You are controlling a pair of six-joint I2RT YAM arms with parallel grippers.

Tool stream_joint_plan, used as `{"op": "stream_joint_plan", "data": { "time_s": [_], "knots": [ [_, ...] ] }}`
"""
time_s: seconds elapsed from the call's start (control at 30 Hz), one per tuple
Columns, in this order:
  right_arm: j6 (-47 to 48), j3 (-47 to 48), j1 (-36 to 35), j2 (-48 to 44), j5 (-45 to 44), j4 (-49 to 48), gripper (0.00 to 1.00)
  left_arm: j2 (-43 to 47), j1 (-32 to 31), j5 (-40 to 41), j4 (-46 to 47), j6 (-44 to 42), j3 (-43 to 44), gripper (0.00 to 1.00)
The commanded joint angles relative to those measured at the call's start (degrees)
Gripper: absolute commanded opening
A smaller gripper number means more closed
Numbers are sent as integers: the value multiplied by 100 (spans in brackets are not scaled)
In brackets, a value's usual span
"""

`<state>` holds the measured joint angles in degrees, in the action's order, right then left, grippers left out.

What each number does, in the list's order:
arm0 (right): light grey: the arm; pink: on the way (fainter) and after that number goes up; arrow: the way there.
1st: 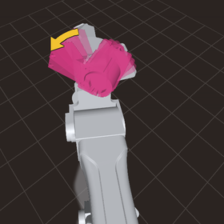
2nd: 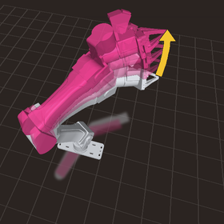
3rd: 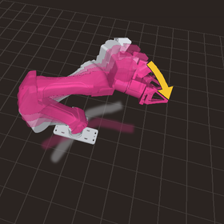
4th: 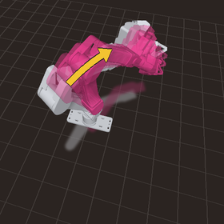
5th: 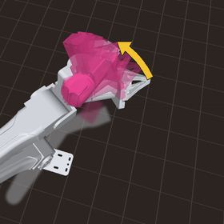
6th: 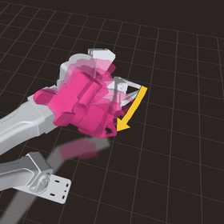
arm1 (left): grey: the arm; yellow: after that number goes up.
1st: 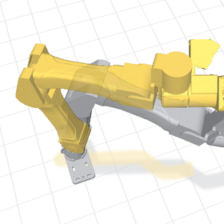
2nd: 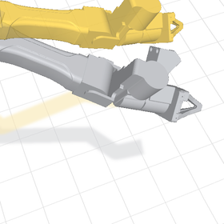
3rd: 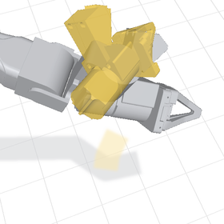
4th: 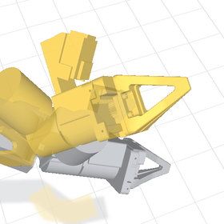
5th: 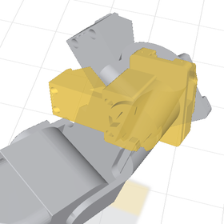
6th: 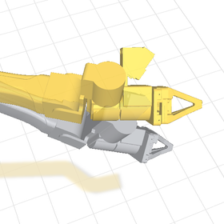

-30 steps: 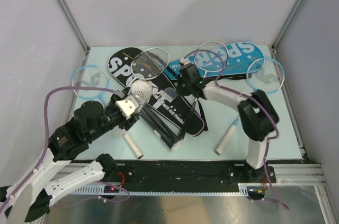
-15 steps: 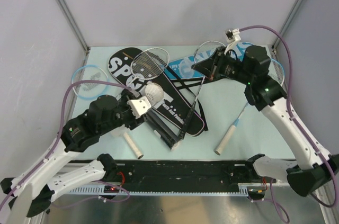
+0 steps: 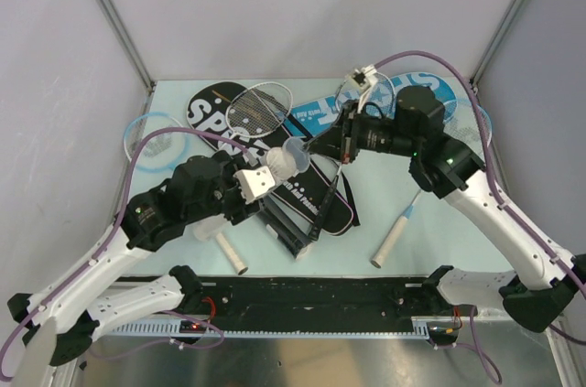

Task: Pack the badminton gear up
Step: Close the lid on the shuttle tube.

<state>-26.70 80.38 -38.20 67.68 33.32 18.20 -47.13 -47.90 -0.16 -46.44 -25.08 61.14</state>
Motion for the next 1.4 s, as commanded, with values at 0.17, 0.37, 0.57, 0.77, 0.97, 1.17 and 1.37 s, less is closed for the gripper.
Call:
{"op": "stream_joint_plan", "data": {
  "time_s": [0.17,0.37,0.57,0.77,0.97,1.17,1.37],
  "knots": [
    [466,669,-542,480,-379,875,0,5,-9,-79,186,-167,302,39],
    [726,926,-788,698,-855,1298,0,-46,-11,-77,178,-212,327,39],
    [723,1021,-845,724,-1100,1309,0,-85,-13,-104,167,-238,360,39],
    [903,1213,-917,864,-1463,1486,0,-95,-16,-164,157,-213,398,39],
    [989,1221,-1022,912,-1629,1539,0,-86,-11,-165,150,-208,411,39],
    [1054,1283,-1098,958,-1565,1650,4,-101,-9,-168,151,-206,437,39],
    [1005,1298,-1126,949,-1608,1653,30,-107,-11,-215,146,-200,475,39]
  ]
}}
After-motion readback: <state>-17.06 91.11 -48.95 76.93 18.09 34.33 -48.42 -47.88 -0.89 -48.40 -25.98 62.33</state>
